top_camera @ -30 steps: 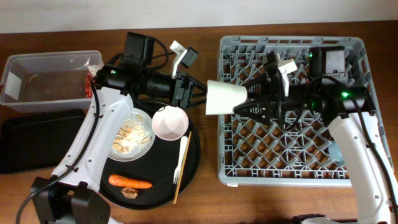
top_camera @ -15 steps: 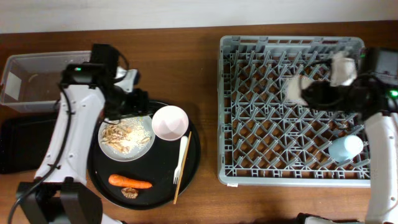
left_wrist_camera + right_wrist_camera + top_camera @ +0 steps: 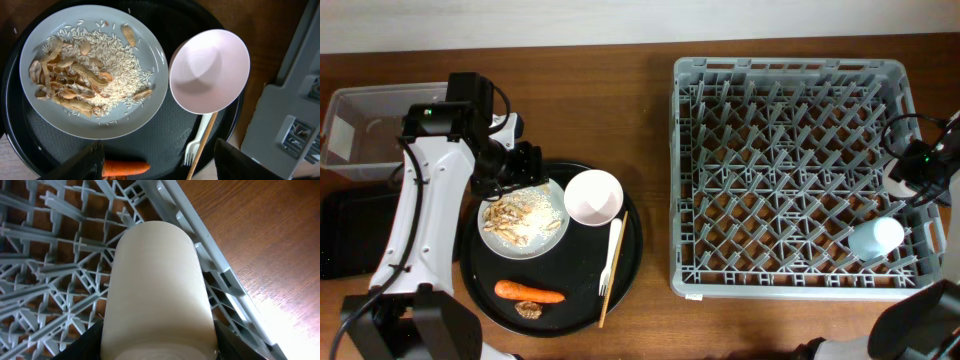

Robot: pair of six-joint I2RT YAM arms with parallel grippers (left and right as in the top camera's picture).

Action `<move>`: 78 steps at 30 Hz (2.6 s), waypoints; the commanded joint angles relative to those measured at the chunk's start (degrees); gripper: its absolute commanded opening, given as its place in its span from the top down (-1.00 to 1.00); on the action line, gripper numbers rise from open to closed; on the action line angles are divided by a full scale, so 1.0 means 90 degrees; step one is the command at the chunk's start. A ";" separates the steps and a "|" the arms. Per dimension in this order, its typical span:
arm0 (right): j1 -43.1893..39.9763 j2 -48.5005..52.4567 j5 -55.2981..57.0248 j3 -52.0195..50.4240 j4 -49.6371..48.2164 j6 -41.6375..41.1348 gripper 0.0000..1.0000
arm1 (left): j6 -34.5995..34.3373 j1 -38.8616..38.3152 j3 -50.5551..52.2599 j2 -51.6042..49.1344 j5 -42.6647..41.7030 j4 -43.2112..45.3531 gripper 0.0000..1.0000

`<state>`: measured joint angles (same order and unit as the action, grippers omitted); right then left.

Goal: Sort waste into correct bins and load items into the dishwasher rack
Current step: 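Place the white cup upside down in the rack with the right gripper, then grasp the pink bowl rim with the right gripper and lift it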

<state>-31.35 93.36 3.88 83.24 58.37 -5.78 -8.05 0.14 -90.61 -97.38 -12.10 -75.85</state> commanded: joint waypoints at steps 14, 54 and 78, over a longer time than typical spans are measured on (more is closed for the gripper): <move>0.0168 -0.0355 -0.3174 0.0136 0.0097 0.0284 -0.99 | -0.0078 0.0005 -0.0022 0.0092 0.0056 0.0019 -0.43; 0.7774 0.2749 -0.1188 0.0148 -0.3014 -0.0918 0.47 | -0.0627 0.1282 -0.0022 0.0090 0.0945 -0.0345 -0.69; 0.7769 0.2754 -0.0857 0.0607 -0.2409 -0.0918 0.54 | -0.0627 0.1282 -0.0022 0.0090 0.0947 -0.0296 -0.71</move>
<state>38.09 117.99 -4.29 87.55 36.64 -13.74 -13.13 11.44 -90.61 -97.38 -4.01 -78.81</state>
